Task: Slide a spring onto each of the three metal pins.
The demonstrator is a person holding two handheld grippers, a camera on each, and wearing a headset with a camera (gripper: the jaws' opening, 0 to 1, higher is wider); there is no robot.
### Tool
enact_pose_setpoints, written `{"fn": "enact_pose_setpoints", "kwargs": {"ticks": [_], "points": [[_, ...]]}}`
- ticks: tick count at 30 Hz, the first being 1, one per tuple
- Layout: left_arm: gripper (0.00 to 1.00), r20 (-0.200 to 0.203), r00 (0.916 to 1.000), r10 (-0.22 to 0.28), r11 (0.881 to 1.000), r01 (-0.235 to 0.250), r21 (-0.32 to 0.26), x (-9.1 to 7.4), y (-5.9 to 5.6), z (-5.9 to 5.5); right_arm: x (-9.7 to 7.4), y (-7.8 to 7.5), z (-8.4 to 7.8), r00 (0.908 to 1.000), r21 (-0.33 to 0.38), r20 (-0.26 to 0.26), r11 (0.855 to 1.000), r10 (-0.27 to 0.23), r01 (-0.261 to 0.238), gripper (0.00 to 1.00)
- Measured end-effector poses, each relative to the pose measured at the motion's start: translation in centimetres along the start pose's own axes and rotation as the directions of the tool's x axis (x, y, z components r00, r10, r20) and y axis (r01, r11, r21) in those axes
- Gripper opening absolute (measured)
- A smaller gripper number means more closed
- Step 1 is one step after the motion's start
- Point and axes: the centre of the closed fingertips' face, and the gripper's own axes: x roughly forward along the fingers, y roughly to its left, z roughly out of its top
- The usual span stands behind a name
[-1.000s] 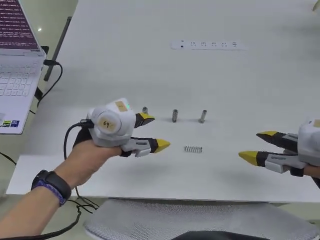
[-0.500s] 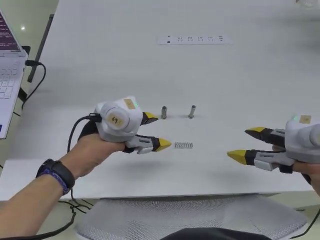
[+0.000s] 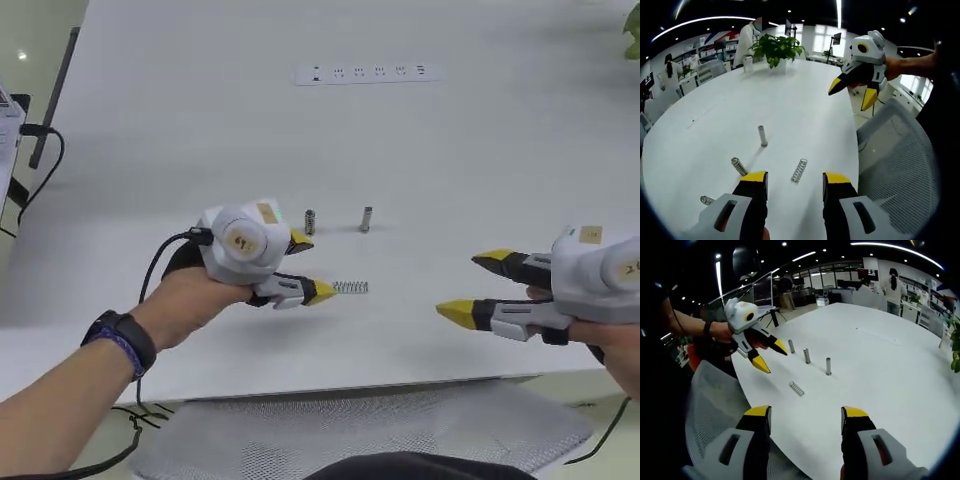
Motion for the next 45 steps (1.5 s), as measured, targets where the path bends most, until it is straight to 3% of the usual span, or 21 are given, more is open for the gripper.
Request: {"fn": "enact_pose_setpoints", "kwargs": {"ticks": [17,33,45], "points": [[0.27,-0.081,0.9963,-0.029,0.999,0.032,0.032,3.9,-0.1,-1.8,-0.7,-0.3,-0.8,0.9999,0.021,-0.010,1.000,-0.011,0.011,0.54],[0.15,-0.126,0.9911,-0.042,0.999,0.045,0.024,5.8,-0.6,-3.4,-0.7,-0.1,-1.1,0.9999,0.026,-0.015,1.000,-0.008,0.008,0.52],[0.08,-0.140,0.9890,-0.048,0.999,0.049,0.005,6.7,-1.1,-4.0,-1.0,-0.4,-1.5,0.9997,0.028,-0.020,1.000,-0.014,0.015,0.52]]}}
